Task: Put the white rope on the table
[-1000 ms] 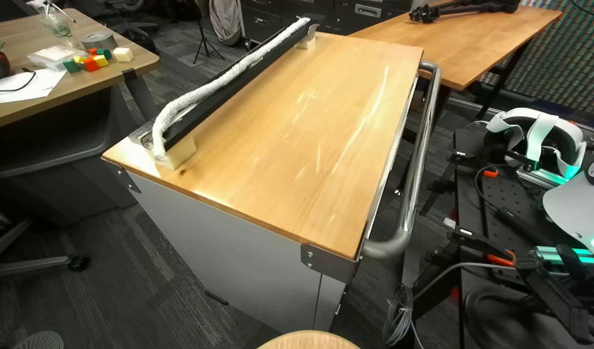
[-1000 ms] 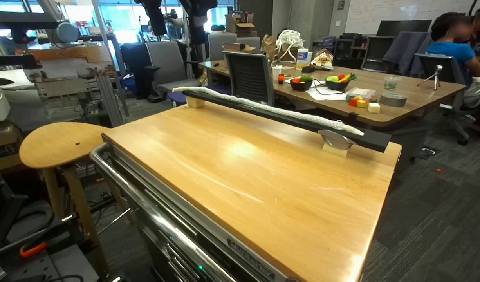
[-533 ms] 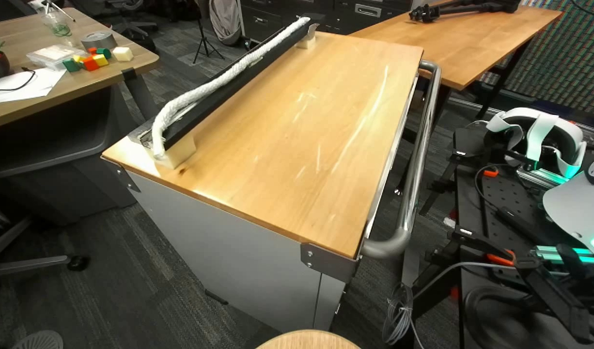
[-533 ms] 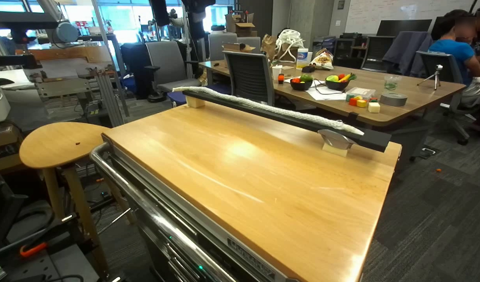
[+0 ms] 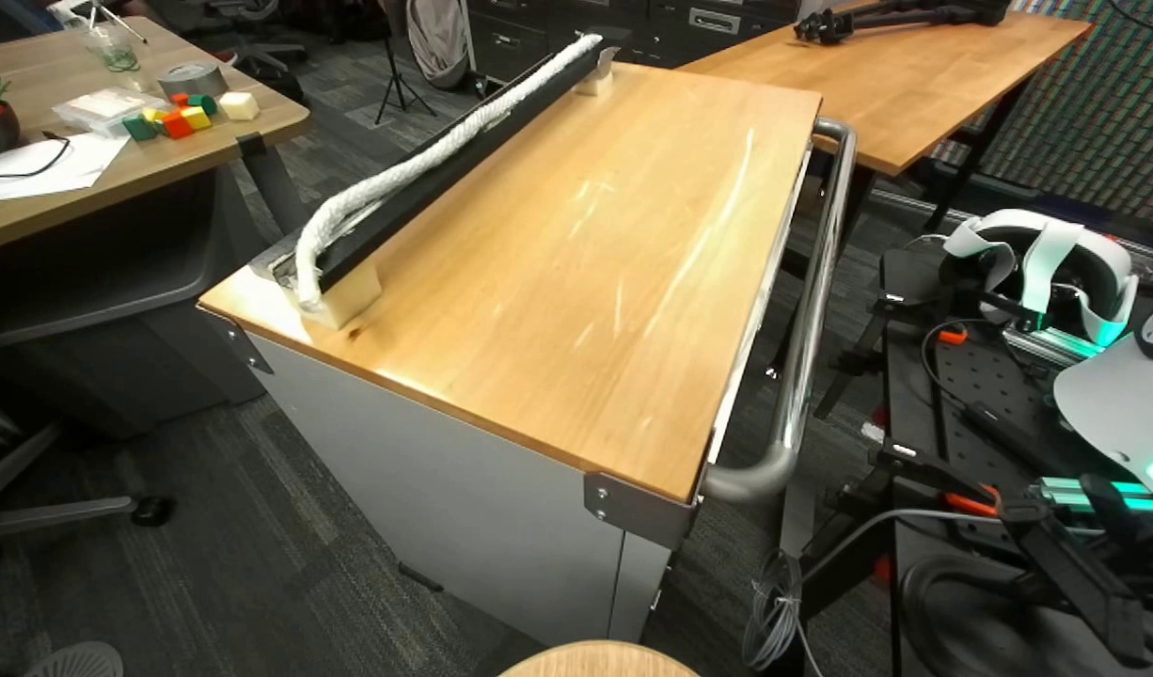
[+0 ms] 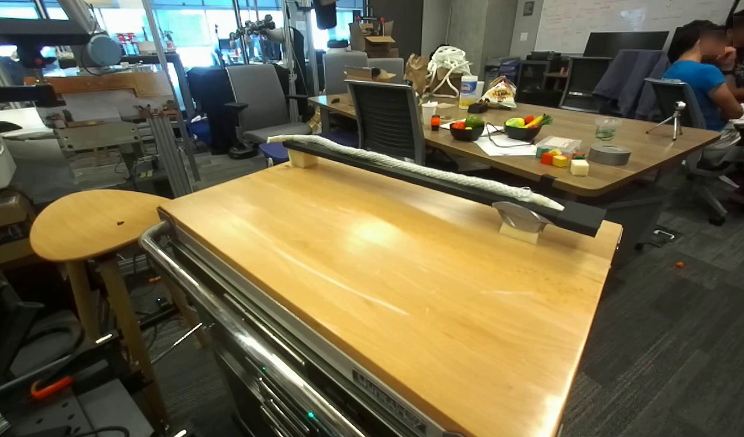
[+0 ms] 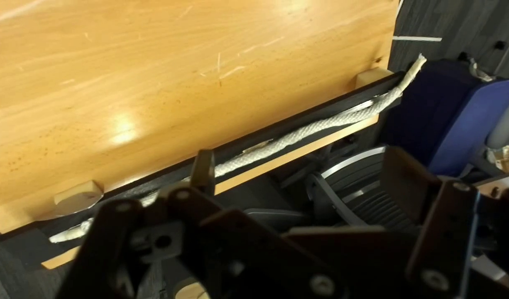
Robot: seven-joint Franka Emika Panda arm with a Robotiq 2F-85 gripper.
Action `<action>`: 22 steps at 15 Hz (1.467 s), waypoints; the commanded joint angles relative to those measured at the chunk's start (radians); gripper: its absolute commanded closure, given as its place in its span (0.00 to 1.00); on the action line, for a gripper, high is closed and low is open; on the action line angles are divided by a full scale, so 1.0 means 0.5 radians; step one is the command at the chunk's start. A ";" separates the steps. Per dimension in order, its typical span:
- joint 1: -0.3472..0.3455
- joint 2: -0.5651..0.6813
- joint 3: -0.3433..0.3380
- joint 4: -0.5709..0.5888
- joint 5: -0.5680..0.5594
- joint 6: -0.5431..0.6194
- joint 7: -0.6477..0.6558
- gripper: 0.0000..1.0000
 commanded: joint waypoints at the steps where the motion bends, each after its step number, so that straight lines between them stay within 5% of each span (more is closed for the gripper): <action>1: -0.050 0.008 0.040 0.005 0.023 -0.011 -0.018 0.00; 9: 0.025 0.530 0.203 -0.038 0.632 0.150 0.628 0.00; 10: -0.049 0.402 0.185 -0.105 0.492 0.101 0.491 0.00; 14: -0.023 0.560 0.254 -0.068 0.593 0.141 0.586 0.00; 18: -0.064 0.622 0.322 0.029 0.273 0.030 0.975 0.00; 22: -0.025 0.803 0.413 0.326 0.296 -0.004 1.379 0.00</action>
